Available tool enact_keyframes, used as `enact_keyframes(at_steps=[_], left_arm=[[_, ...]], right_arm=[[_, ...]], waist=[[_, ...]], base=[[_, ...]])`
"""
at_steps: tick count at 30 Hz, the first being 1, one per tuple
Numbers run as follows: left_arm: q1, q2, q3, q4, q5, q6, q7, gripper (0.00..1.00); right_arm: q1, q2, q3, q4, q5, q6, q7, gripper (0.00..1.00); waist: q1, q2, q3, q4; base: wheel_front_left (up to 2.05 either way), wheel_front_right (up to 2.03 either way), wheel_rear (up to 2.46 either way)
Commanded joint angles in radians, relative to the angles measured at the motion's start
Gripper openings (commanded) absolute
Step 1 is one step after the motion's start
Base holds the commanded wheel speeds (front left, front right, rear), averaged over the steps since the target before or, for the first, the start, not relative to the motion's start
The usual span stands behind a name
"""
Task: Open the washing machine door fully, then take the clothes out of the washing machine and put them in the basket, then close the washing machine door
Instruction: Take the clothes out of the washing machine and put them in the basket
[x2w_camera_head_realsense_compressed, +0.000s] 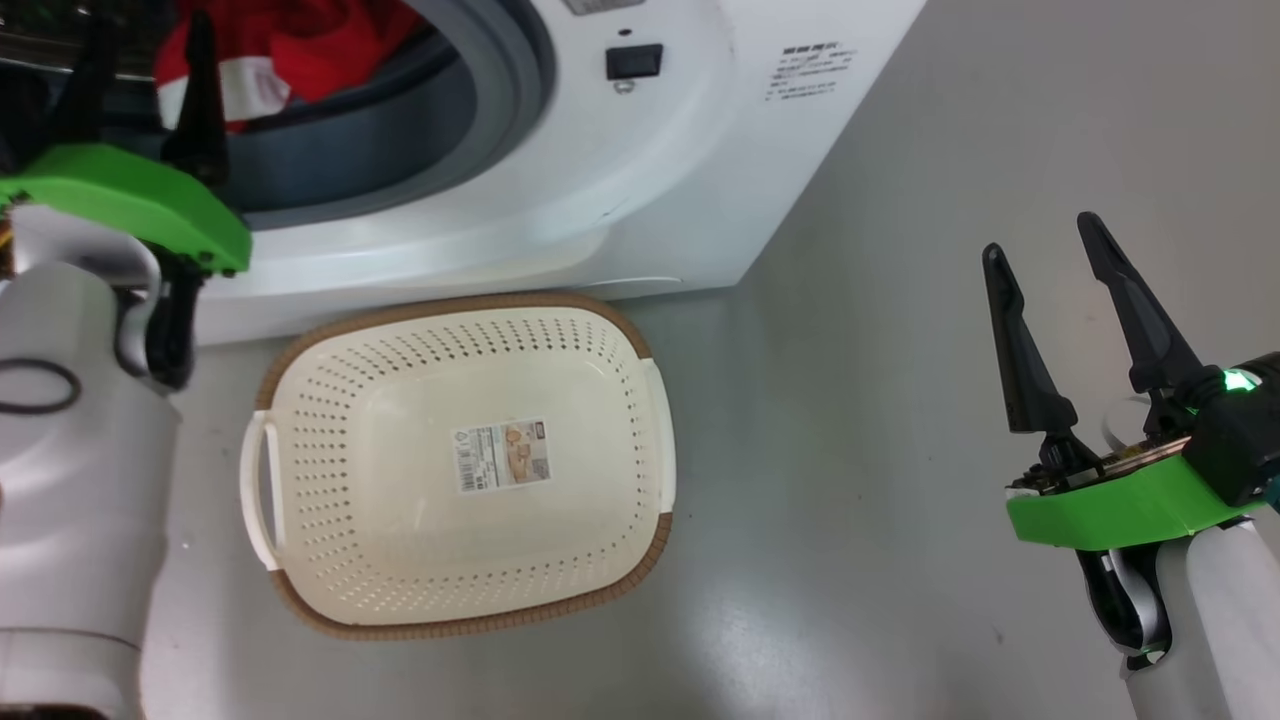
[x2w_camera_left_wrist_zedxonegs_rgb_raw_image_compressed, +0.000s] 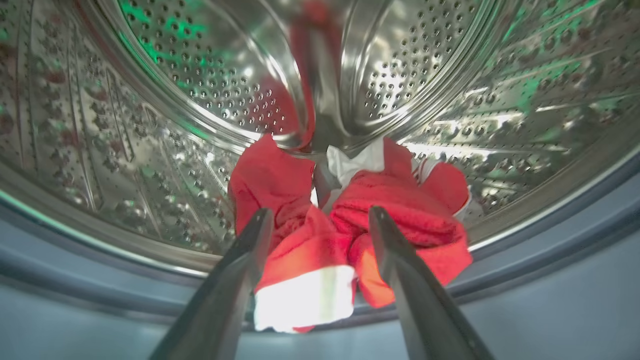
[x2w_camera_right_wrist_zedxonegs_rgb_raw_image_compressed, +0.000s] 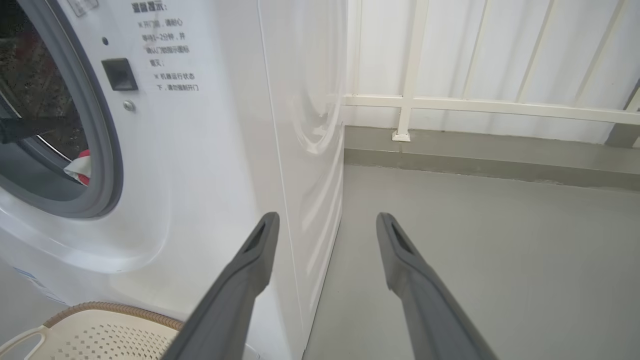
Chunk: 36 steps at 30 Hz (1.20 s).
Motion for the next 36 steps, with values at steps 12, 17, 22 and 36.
enact_keyframes(at_steps=[12,17,22,36], left_arm=[[-0.179,0.142,-0.105,0.196,-0.053,-0.005,0.132,1.00],[-0.212,0.160,-0.139,0.251,-0.032,-0.005,0.169,1.00],[-0.237,0.173,-0.188,0.298,0.011,0.004,0.197,1.00],[-0.251,0.170,-0.234,0.325,0.045,0.063,0.094,0.00]], right_arm=[[-0.036,0.019,0.031,-0.027,0.006,0.005,-0.006,1.00],[-0.043,0.027,0.035,-0.025,0.012,0.005,-0.006,1.00],[-0.042,0.033,0.038,-0.022,0.017,0.005,-0.006,1.00],[-0.039,0.037,0.018,-0.016,0.022,0.005,-0.006,1.00]], waist=[[0.0000,0.0000,0.087,-0.061],[0.0000,0.0000,0.095,-0.070],[0.0000,0.0000,0.098,-0.076],[0.0000,0.0000,0.086,-0.063]], base=[[0.00,0.00,0.00],[0.00,0.00,0.00],[0.00,0.00,0.00],[0.00,0.00,0.00]])
